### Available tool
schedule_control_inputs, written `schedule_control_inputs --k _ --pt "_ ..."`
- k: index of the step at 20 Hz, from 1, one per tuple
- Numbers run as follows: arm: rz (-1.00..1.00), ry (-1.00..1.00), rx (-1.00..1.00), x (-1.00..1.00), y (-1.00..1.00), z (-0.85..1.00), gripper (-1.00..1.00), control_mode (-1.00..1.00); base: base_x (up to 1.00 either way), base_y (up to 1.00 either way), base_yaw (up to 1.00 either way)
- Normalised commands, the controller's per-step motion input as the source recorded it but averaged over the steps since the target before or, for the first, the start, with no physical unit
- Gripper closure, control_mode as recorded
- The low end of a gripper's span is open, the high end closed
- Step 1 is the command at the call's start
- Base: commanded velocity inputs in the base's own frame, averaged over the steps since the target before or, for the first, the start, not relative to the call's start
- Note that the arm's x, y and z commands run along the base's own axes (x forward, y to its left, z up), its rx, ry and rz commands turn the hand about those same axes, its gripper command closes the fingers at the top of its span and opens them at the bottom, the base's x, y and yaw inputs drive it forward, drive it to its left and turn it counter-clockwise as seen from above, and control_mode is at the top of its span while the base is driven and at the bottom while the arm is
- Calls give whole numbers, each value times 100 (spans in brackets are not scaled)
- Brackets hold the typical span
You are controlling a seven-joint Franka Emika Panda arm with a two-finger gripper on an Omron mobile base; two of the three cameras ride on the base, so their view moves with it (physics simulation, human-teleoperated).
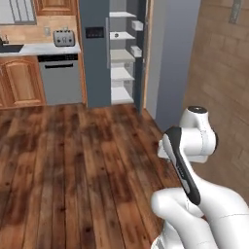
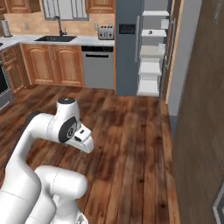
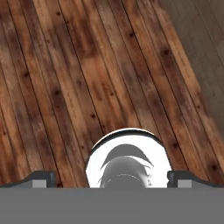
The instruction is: Place the cold items (tomato and mushroom) from the fridge in one tupperware on the dining counter. Place the warm items (kebab skewer and hot dog) in the stove area in another tupperware.
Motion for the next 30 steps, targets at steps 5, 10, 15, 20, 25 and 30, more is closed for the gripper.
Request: schedule_control_inputs --k 5,10,15,20,25,30 --pt "0 0 0 0 0 0 -100 100 100 15 -39" --pt "0 0 0 0 0 0 -100 100 100 49 -27" --pt "0 0 0 0 0 0 -100 100 100 63 -8" --pt "0 0 0 0 0 0 -100 100 100 58 0" --pt "0 0 0 0 0 0 -100 100 100 50 0" --pt "0 0 0 0 0 0 -100 100 100 31 0"
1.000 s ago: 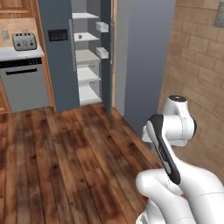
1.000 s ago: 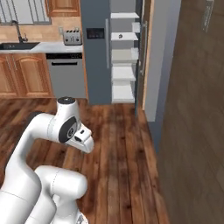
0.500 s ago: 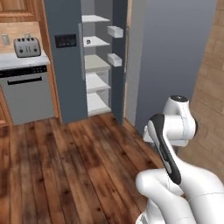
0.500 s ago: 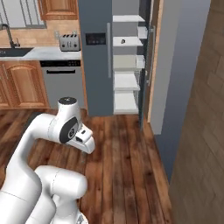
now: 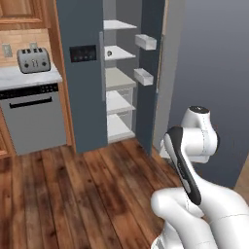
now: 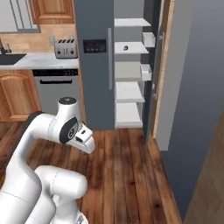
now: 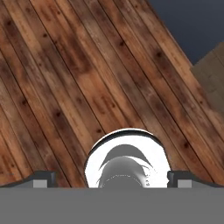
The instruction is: Place the cold items (tomato and mushroom) from the fridge in one tupperware on the dining counter. Place the warm items (kebab skewer and hot dog) in the stove area in another tupperware.
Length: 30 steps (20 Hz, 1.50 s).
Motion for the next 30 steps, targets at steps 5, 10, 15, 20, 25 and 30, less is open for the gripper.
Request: schedule_control_inputs --k 5,10,15,20,25,30 --pt "0 0 0 0 0 0 -100 100 100 12 2" --pt "0 0 0 0 0 0 -100 100 100 4 13" --pt "0 0 0 0 0 0 -100 100 100 1 16" --pt "0 0 0 0 0 0 -100 100 100 -1 23" --pt "0 0 0 0 0 0 -100 100 100 -34 15" --pt "0 0 0 0 0 0 -100 100 80 -25 11"
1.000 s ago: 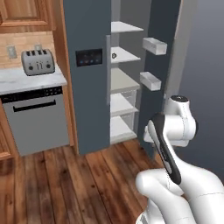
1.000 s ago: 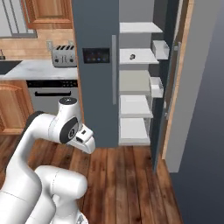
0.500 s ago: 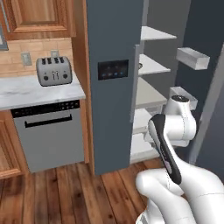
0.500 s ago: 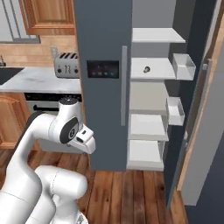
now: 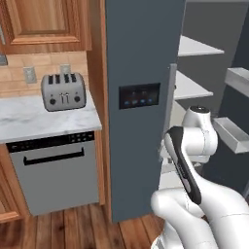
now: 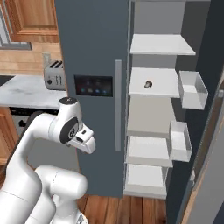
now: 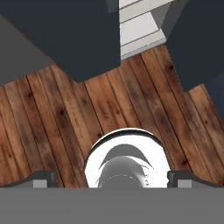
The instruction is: Place the cold items (tomato and mushroom) from the fridge in one tupperware on the dining counter. Place the warm items (kebab skewer and hot dog) in the stove area in another tupperware.
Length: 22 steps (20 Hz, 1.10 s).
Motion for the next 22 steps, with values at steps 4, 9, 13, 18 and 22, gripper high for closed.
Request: schedule_control_inputs --k 4,9,13,18,22 --pt "0 0 0 0 0 0 -100 100 88 -36 6" --pt "0 0 0 0 0 0 -100 100 24 -41 0" --pt "0 0 0 0 0 0 -100 100 -1 -45 0" --pt "0 0 0 0 0 0 -100 100 1 -54 0" --pt "0 0 0 0 0 0 -100 100 3 -43 -1"
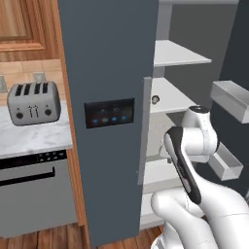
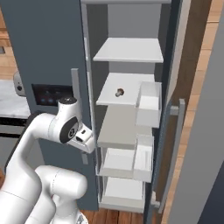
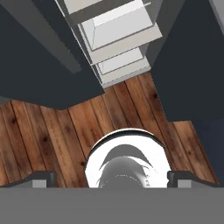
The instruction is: Place the cold items (tomato and mushroom) from the fridge in one tupperware on the dining counter. Place the warm items (kebab skewer and hot dog) in the stove area in another tupperware.
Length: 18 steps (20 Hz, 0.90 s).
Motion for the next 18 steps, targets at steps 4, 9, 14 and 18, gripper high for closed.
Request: schedule_control_inputs --k 4,9,14,18 --pt "0 0 0 0 0 0 -100 100 11 -28 -11" --pt "0 0 0 0 0 0 -100 100 29 -15 -20" --pt "0 0 0 0 0 0 -100 100 39 -22 -23" --pt "0 0 0 0 0 0 -100 100 39 -26 -13"
